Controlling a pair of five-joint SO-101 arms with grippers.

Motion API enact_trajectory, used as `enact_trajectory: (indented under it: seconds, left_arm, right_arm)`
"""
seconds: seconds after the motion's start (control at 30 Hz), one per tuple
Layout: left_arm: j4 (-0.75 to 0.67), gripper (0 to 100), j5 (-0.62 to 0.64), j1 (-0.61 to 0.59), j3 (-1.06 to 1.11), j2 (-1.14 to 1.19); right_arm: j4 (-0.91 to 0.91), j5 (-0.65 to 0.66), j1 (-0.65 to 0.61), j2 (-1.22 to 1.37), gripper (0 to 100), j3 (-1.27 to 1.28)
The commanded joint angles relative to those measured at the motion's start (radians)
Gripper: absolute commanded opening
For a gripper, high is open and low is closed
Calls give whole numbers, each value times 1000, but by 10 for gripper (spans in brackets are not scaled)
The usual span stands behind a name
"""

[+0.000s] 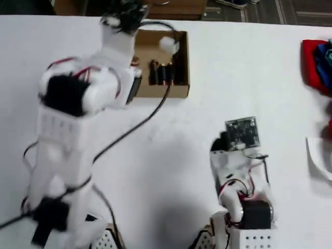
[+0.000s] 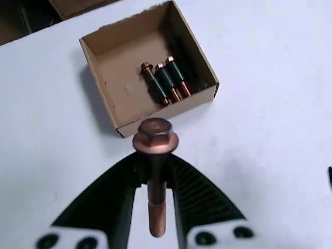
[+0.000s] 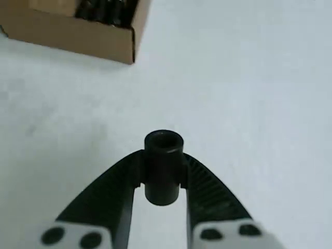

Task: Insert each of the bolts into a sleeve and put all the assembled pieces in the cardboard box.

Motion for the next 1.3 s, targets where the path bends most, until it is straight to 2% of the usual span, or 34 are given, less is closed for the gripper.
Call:
enact_trajectory:
  seconds: [0.0, 0.13, 0.23, 0.3, 0.37, 0.63, 0.8, 0.97, 1.03, 1.27]
  left_arm:
    - [-245, 25, 112, 14, 291, -241]
    - [-569, 25, 269, 35, 682, -454]
    - [-888, 25, 379, 32, 949, -578]
    - [-1086, 25, 419, 41, 1086, -629]
    - [-1201, 26, 423, 66, 1164, -638]
    - [-1217, 26, 427, 130, 1148, -638]
    - [-1217, 26, 427, 206, 1135, -608]
    - [-1217, 26, 430, 221, 1104, -503]
    - [-1217, 26, 430, 218, 1078, -457]
    - [-1138, 26, 428, 249, 1003, -330]
  right_arm:
    - [-151, -78, -91, 76, 21, -3]
    - [-352, -141, -180, 214, 21, -2]
    - [-515, -175, -211, 298, 21, -2]
    - [-616, -198, -225, 335, 21, -2]
    - [-673, -227, -240, 355, 21, 2]
    - [-708, -273, -305, 357, 21, 103]
    - [-871, -269, -332, 357, 21, 198]
    - [-1132, -120, -331, 357, 21, 333]
    - [-1191, -104, -331, 357, 21, 364]
    - [-1204, -104, -331, 357, 21, 368]
